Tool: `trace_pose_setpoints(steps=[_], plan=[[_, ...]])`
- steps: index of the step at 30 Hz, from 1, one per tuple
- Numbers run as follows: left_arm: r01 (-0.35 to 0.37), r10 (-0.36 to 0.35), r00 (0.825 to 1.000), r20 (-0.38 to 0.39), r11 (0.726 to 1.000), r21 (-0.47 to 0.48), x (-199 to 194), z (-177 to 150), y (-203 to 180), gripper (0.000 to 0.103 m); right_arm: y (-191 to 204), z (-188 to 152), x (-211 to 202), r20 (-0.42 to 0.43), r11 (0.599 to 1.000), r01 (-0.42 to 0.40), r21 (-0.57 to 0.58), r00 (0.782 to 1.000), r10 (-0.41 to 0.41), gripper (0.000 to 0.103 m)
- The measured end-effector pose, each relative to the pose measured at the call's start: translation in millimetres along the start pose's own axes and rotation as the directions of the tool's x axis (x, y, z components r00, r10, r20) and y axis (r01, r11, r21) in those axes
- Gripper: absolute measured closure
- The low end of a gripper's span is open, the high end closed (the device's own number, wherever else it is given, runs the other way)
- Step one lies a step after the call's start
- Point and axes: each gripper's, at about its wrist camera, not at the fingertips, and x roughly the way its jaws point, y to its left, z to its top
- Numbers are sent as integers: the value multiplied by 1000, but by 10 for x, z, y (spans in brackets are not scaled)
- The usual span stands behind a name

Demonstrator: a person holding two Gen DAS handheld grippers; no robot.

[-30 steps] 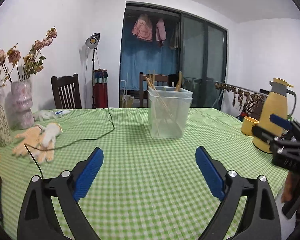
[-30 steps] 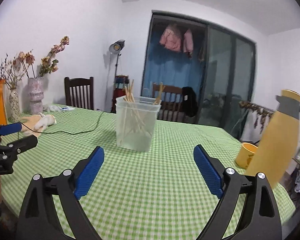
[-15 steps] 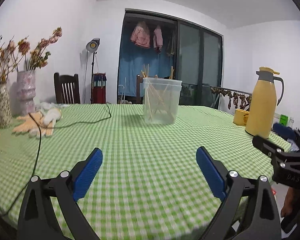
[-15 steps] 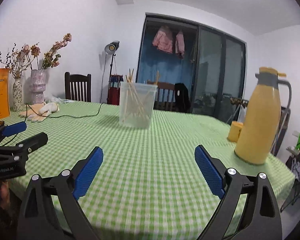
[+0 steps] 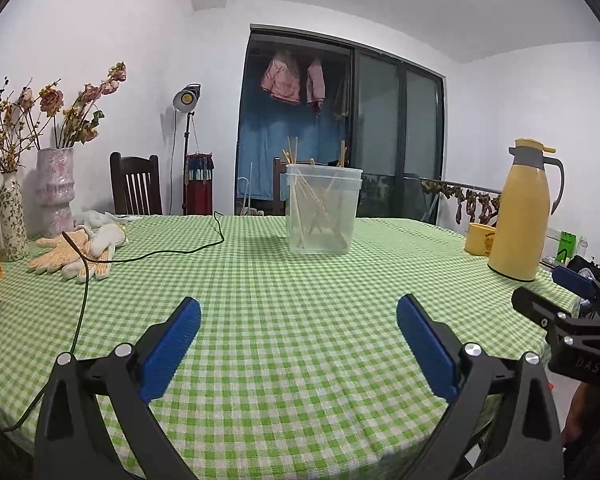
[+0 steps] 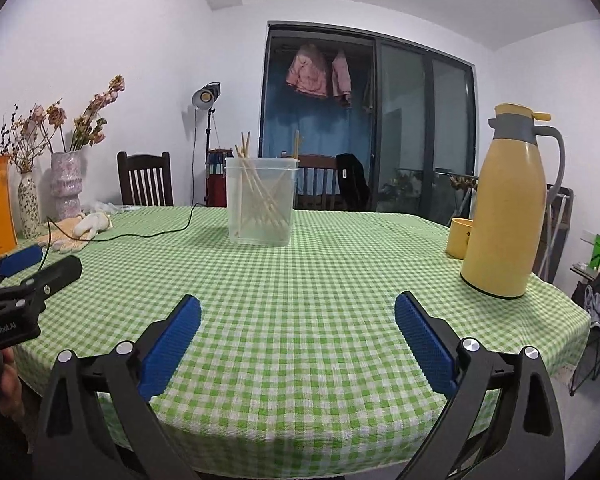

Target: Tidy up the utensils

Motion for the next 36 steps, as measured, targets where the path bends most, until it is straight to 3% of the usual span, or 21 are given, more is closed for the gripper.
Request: trace_pose_setpoints(steps=[36], plan=[[-27,27,999,32,1000,15,-56,29,-8,8,9,-16,-33,9,1000,6,-11,1000,-6,9]])
